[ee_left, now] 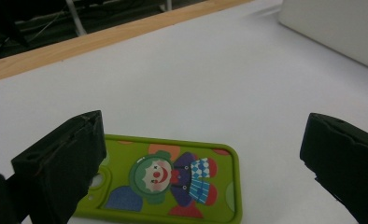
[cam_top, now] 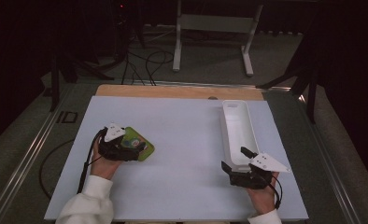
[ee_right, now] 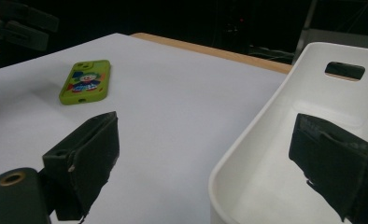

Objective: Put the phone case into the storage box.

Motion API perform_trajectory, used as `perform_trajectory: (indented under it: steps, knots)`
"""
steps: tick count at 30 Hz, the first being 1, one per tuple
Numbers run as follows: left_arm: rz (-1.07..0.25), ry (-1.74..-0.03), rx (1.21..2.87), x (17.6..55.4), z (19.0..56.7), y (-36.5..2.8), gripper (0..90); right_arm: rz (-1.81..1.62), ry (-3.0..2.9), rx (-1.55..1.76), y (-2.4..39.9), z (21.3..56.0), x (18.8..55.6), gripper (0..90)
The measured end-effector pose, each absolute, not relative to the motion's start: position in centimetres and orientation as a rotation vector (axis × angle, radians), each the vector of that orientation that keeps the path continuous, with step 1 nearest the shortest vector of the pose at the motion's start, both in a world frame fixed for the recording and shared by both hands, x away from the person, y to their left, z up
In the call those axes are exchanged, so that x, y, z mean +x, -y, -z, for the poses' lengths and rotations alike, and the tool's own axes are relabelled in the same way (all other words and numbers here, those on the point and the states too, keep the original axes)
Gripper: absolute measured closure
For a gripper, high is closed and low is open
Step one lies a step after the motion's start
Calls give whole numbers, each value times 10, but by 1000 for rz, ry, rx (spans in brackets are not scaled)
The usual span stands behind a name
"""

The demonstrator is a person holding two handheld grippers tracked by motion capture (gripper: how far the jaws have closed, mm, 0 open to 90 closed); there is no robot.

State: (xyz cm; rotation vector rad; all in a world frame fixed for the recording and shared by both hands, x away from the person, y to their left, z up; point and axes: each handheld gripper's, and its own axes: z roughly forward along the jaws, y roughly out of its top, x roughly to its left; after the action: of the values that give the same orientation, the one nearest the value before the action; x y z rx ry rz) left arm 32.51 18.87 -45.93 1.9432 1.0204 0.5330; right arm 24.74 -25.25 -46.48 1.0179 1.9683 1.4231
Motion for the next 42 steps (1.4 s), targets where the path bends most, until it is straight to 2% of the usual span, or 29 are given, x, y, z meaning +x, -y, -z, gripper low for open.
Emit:
perform_trajectory:
  steps: [11,21,25,33,38,39,40,42]
  knots:
    - [-528,-1032,1969,339,465,-186,62,-1431,-1964,1024,253,464,247,85]
    - [-570,-1057,1984,348,467,-180,163,-1432,-1968,1023,252,465,247,85]
    - [-563,-1056,1984,352,467,-179,300,-1442,-1967,1019,253,464,247,88]
    - [-539,-1102,1989,362,472,-176,640,-1440,-1971,1022,252,465,248,88]
    - [-511,-1126,1973,367,477,-176,787,-1446,-1967,1027,252,465,248,88]
    - [-513,-1124,1978,368,480,-175,787,-1453,-1966,1025,252,465,248,88]
    - [-508,-1126,1978,369,481,-175,854,-1452,-1965,1021,252,464,248,88]
    - [-501,-1131,1978,370,483,-174,894,-1449,-1967,1017,251,464,248,88]
